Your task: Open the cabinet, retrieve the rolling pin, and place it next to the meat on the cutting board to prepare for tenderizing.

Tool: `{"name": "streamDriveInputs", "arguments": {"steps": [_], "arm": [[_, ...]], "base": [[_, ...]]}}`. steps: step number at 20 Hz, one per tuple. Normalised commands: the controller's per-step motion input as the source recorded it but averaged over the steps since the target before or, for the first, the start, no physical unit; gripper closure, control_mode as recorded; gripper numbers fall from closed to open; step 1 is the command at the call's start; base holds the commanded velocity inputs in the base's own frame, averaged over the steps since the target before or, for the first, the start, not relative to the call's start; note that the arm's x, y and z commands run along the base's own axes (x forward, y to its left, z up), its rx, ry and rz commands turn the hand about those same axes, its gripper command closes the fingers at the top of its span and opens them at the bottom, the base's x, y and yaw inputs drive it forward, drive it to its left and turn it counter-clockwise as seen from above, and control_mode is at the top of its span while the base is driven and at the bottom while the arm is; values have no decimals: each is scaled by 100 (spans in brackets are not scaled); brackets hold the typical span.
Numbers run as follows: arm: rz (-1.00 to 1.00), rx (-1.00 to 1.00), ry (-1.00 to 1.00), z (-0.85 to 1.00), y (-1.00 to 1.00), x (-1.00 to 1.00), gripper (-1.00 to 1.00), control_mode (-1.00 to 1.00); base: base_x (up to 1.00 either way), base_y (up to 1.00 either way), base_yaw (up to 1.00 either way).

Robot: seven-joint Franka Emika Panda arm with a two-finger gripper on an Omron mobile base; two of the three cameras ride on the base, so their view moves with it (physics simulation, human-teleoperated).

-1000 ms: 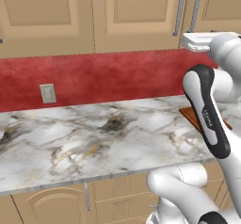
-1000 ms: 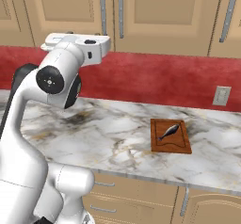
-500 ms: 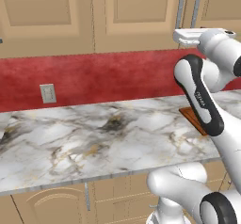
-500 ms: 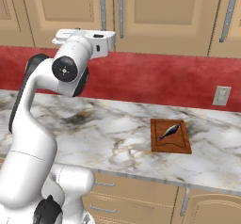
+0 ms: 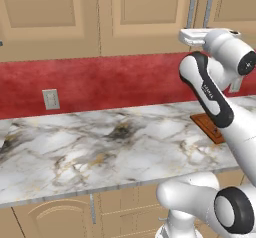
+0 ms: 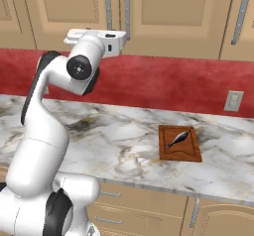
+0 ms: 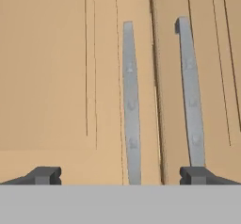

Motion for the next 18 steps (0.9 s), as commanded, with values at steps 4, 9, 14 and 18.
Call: {"name": "streamDriveInputs", "arguments": {"steps": [4,9,14,18], "arm": [[3,1,2,-9,-7,40,-100,-100],[5,3,4,-7,-6,48,-100,-100],[7,3,7,-8,-5,52,-100,-100],[7,2,5,-9,-5,47,-100,-100]], "base": [[0,0,0],[0,0,0],[0,0,0],[0,0,0]]}}
